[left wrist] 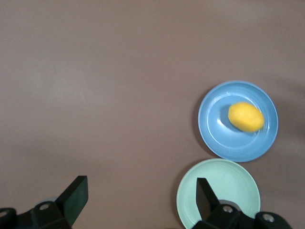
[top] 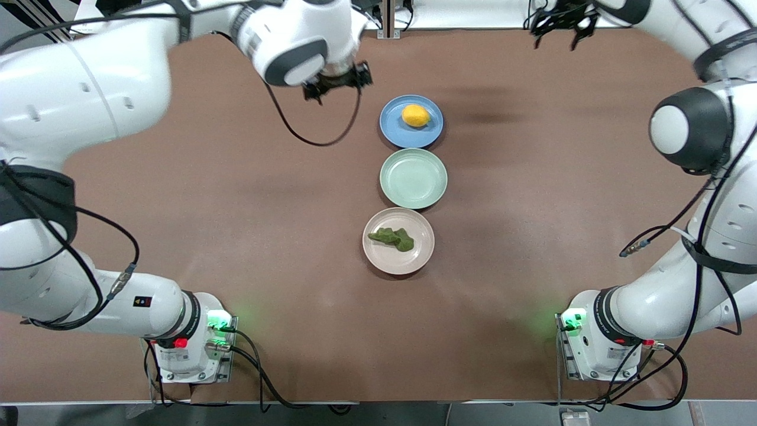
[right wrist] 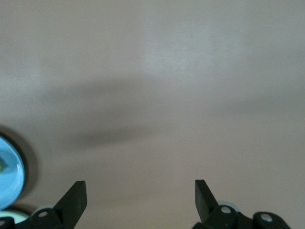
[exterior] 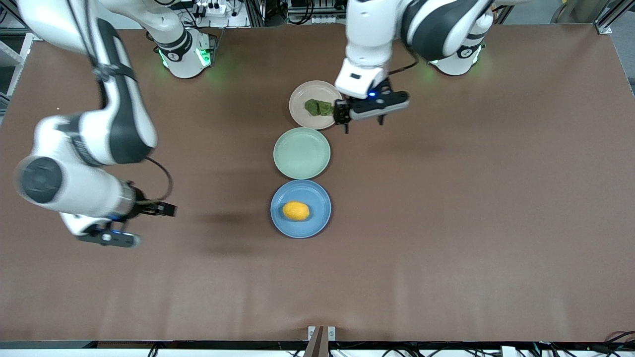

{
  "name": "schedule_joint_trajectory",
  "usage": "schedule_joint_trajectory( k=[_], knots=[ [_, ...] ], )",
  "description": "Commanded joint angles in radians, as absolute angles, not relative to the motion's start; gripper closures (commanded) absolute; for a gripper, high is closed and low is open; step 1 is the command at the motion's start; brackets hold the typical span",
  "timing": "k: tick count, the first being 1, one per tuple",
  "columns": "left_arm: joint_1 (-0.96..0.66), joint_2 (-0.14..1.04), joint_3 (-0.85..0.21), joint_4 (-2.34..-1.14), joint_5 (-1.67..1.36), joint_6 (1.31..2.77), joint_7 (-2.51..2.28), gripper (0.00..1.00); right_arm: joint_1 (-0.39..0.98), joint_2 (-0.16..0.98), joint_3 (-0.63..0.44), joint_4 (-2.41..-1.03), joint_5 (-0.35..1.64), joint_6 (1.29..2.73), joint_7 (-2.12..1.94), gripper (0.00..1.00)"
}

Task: Place lemon and lettuce in plates

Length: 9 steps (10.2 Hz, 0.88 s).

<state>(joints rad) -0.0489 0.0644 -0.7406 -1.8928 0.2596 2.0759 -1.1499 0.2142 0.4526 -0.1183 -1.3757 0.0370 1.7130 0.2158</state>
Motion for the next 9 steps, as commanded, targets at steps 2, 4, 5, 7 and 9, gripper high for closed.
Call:
schedule_joint_trajectory(
  k=[2,4,5,7,9],
  knots=[
    [-0.005,0.006,-0.637,-1.872,0.155,2.043,-0.886,0.0,0.189,0.284,-0.172,-1.416,0.029,1.577,0.043,0.0],
    [-0.005,0.005,-0.551,-1.827,0.134,1.993,-0.696,0.0,0.187,0.207,-0.187,-1.414,0.029,1.495,0.006,0.0],
    [-0.005,0.0,-0.502,-1.806,0.1,1.973,-0.595,0.0,0.187,0.186,-0.192,-1.413,0.025,1.473,-0.003,0.0],
    [-0.005,-0.02,-0.392,-1.763,0.042,1.902,-0.424,0.0,0.192,0.15,-0.19,-1.41,-0.02,1.453,-0.006,0.0],
    [-0.005,-0.017,-0.293,-1.686,0.011,1.809,-0.304,0.0,0.187,0.114,-0.183,-1.408,-0.023,1.44,-0.006,0.0]
  ],
)
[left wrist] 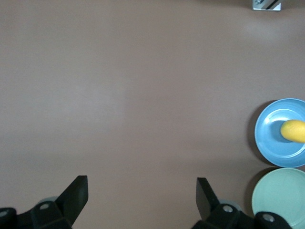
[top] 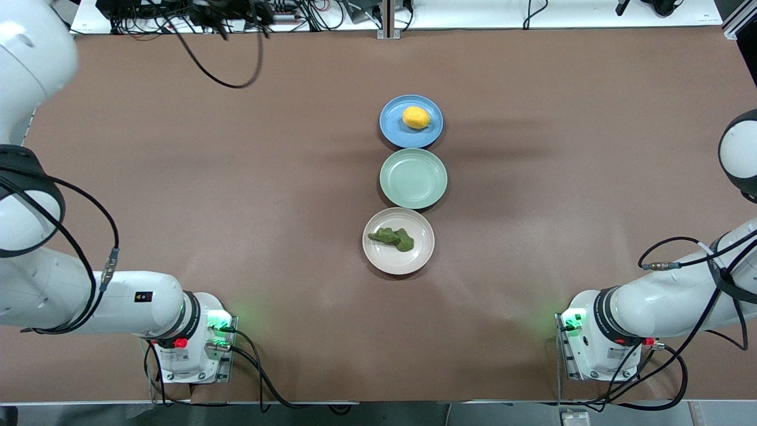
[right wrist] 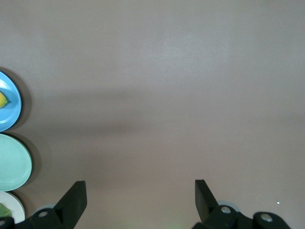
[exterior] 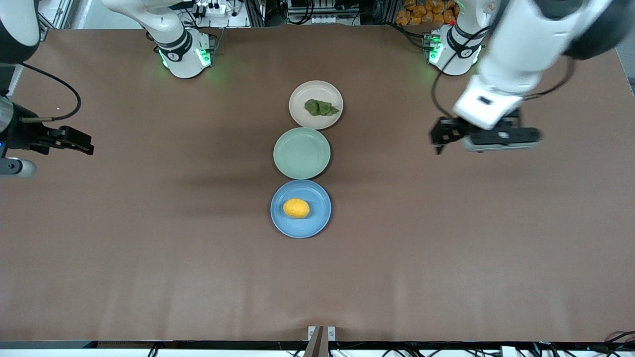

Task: Place lemon and lettuce in plates

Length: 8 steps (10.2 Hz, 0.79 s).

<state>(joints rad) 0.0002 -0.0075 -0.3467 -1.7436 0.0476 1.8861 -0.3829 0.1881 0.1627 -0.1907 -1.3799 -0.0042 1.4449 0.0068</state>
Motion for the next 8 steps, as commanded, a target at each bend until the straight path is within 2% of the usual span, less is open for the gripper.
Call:
schedule_joint_trajectory(
  k=[1,2,4,8],
  knots=[
    [-0.009,-0.014,-0.254,-1.639,-0.006,1.733,-0.29,0.0,0.183,0.098,-0.176,-1.408,-0.023,1.44,-0.006,0.0],
    [-0.009,-0.009,-0.224,-1.597,-0.009,1.67,-0.287,0.0,0.146,0.083,-0.141,-1.408,-0.023,1.44,-0.006,0.0],
    [-0.009,-0.014,-0.163,-1.575,-0.012,1.629,-0.154,0.0,-0.004,0.063,0.027,-1.41,-0.028,1.44,-0.008,0.0],
    [-0.008,-0.017,-0.065,-1.549,-0.009,1.528,0.047,0.0,0.0,0.049,0.057,-1.41,-0.109,1.462,-0.052,0.0]
  ],
)
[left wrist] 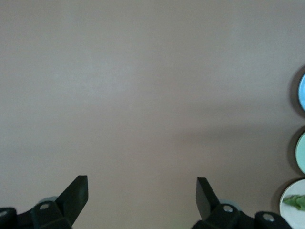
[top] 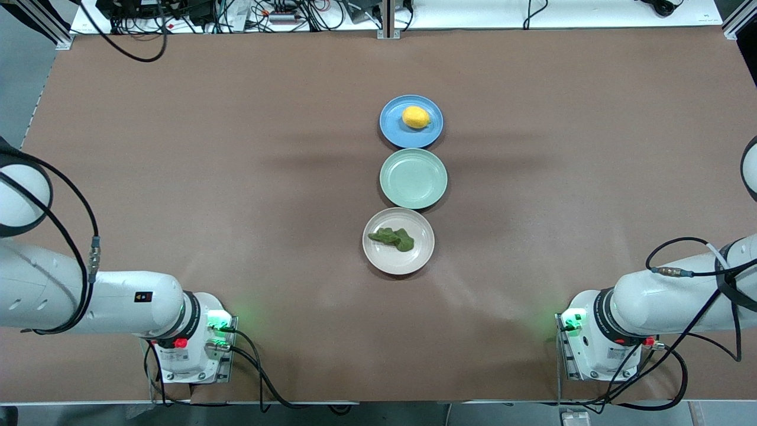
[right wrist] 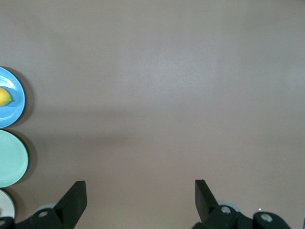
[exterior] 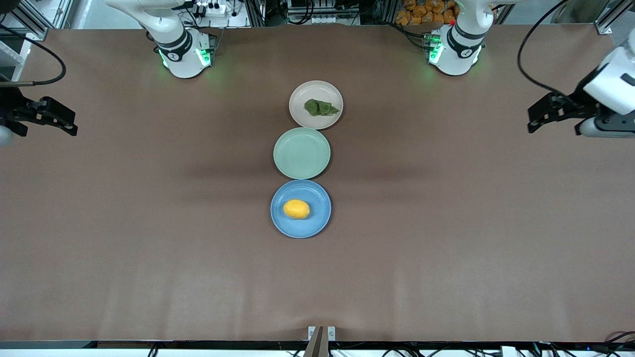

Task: Place lemon and lettuce in plates

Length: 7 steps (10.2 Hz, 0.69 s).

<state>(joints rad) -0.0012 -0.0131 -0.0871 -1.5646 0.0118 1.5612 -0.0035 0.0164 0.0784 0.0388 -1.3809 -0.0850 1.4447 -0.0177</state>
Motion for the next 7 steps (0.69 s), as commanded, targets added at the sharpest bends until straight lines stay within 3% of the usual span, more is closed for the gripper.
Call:
schedule_joint_trajectory(
  k=[1,7],
  knots=[
    [-0.008,-0.018,-0.039,-1.548,-0.011,1.522,0.087,0.0,0.0,0.041,0.061,-1.41,-0.109,1.476,-0.052,0.0],
    [-0.017,-0.055,-0.021,-1.54,-0.006,1.516,0.065,0.0,0.003,0.04,0.067,-1.431,-0.106,1.561,-0.051,0.0]
  ],
)
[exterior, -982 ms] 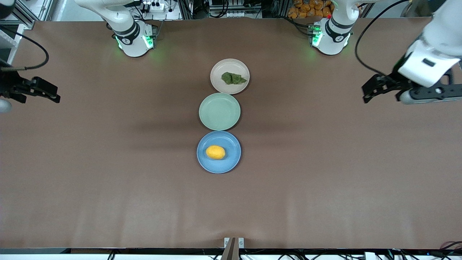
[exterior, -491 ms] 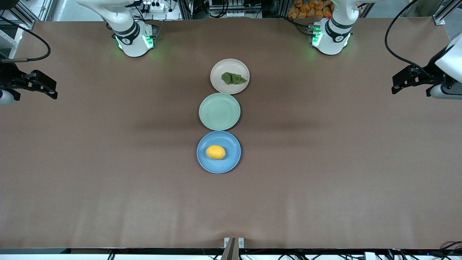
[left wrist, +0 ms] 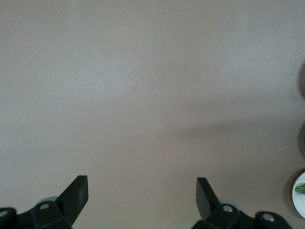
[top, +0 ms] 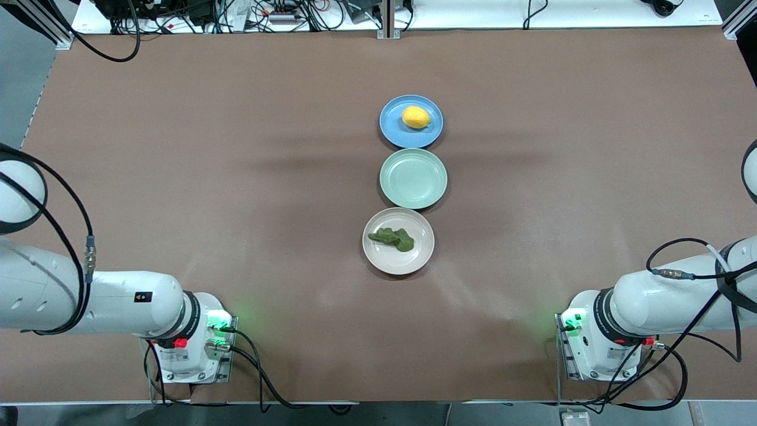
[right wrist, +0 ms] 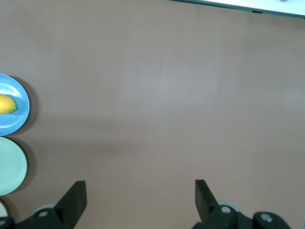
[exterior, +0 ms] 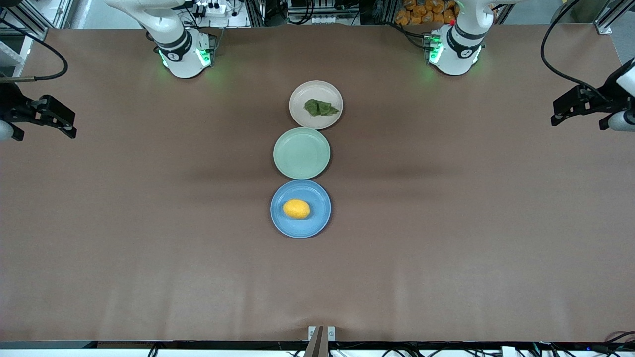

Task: Place lemon and lettuce in plates

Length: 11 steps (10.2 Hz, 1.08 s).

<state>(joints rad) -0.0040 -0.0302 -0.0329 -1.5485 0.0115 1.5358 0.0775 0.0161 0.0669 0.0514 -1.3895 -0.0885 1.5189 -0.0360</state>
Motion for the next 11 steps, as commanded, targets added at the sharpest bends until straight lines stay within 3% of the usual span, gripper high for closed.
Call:
schedule_joint_trajectory(
  k=[1,11],
  knots=[
    [-0.018,-0.055,-0.021,-1.525,-0.006,1.516,0.016,0.0,0.003,0.043,0.067,-1.434,-0.106,1.584,-0.046,0.0],
    [-0.048,-0.051,-0.049,-1.511,-0.028,1.516,-0.166,0.0,0.009,0.049,0.068,-1.433,-0.097,1.617,-0.058,0.0]
  ],
)
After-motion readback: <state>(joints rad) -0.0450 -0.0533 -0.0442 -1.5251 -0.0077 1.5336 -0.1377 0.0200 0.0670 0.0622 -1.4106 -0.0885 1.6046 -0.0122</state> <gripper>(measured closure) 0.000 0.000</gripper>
